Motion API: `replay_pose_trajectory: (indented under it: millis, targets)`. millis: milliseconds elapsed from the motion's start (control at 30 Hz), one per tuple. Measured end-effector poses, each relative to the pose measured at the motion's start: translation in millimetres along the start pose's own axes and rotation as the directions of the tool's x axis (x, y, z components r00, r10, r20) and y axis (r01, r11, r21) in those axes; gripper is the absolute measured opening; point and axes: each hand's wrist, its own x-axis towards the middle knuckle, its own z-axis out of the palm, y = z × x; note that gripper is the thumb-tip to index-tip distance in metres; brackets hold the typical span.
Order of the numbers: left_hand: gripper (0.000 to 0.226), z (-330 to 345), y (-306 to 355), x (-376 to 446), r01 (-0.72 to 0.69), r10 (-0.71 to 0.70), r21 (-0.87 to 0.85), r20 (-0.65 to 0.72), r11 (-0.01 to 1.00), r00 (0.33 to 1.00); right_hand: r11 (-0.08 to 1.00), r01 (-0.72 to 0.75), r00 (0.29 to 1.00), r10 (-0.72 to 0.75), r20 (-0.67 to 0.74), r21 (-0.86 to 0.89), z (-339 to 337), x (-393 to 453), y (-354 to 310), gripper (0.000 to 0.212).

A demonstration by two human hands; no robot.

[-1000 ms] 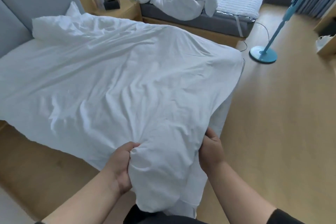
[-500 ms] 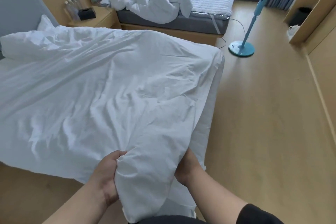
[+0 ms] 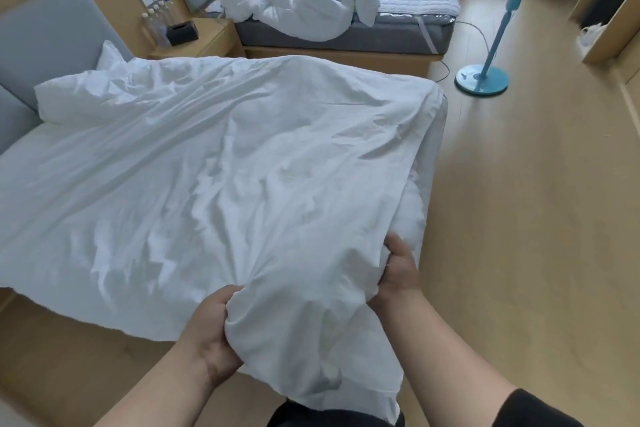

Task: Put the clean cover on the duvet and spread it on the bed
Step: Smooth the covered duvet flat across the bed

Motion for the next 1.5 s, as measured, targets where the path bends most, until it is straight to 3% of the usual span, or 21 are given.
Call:
replay_pose_trajectory:
  millis: [100, 167, 267, 333, 467, 533, 633, 700, 800, 867, 933, 1000, 1133, 1300, 1433, 1500]
  targets:
    - [0.008, 0, -15, 8, 0.106, -0.106, 0.004, 0.007, 0.994, 0.994, 0.997, 0.059, 0.998, -0.059, -0.006, -0.045, -4, -16, -17, 0.054]
    - [0.018, -3, -23, 13, 0.142, -0.143, 0.041, 0.004, 0.989, 0.990, 0.981, 0.071, 0.992, -0.089, -0.093, -0.182, -17, -33, -14, 0.059]
    - [0.020, -8, -29, 17, 0.170, -0.165, 0.125, -0.046, 0.978, 0.985, 0.922, -0.106, 0.939, -0.030, -0.343, -0.372, -33, -43, -2, 0.037]
    - [0.014, -6, -34, 14, 0.187, -0.176, 0.199, -0.072, 0.962, 0.982, 0.915, -0.105, 0.891, -0.087, -0.445, -0.390, -30, -51, -9, 0.032]
    - [0.028, -4, -33, 13, 0.163, -0.155, 0.260, -0.048, 0.952, 0.987, 0.892, 0.104, 0.930, -0.245, -0.275, -0.441, -4, -52, -46, 0.041]
    - [0.027, -10, -35, 21, 0.124, -0.100, 0.302, -0.094, 0.945, 0.991, 0.894, 0.137, 0.951, -0.239, -0.195, -0.427, -17, -70, -44, 0.030]
    - [0.020, -25, -45, 35, 0.054, 0.003, 0.240, -0.233, 0.969, 0.972, 0.928, 0.001, 0.954, -0.113, -0.277, -0.373, -52, -85, -26, 0.030]
    - [0.023, -37, -55, 43, 0.089, -0.050, 0.122, -0.297, 0.989, 0.954, 0.913, -0.052, 0.934, -0.099, -0.343, -0.405, -70, -81, -21, 0.035]
    - [0.012, -55, -75, 48, 0.156, -0.074, 0.255, -0.304, 0.954, 0.950, 0.860, -0.068, 0.891, -0.176, -0.418, -0.506, -85, -77, -23, 0.032]
    - [0.006, -68, -88, 47, 0.166, 0.007, 0.506, -0.323, 0.846, 0.946, 0.811, -0.083, 0.862, -0.233, -0.450, -0.579, -97, -77, -25, 0.021]
    - [0.007, -79, -95, 40, 0.158, 0.093, 0.732, -0.290, 0.663, 0.953, 0.744, -0.095, 0.845, -0.291, -0.448, -0.662, -110, -84, -27, 0.010]
    - [0.014, -87, -99, 28, 0.126, 0.131, 0.855, -0.219, 0.503, 0.967, 0.704, -0.091, 0.859, -0.302, -0.414, -0.704, -129, -93, -27, 0.014]
    - [0.016, -95, -110, 0, 0.140, 0.014, 0.969, -0.146, 0.206, 0.989, 0.722, -0.089, 0.895, -0.244, -0.373, -0.687, -170, -126, -16, 0.005]
    - [0.014, -109, -132, -22, 0.091, -0.218, 0.967, -0.145, -0.240, 0.965, 0.601, -0.205, 0.858, -0.270, -0.437, -0.773, -223, -166, -1, 0.025]
    - [0.026, -125, -157, -20, 0.150, -0.263, 0.962, -0.209, -0.226, 0.942, 0.562, -0.289, 0.785, -0.323, -0.528, -0.775, -247, -171, 16, 0.013]
    - [0.028, -134, -168, -17, 0.115, -0.272, 0.928, -0.221, -0.355, 0.937, 0.451, -0.362, 0.763, -0.359, -0.538, -0.816, -247, -174, 24, 0.013]
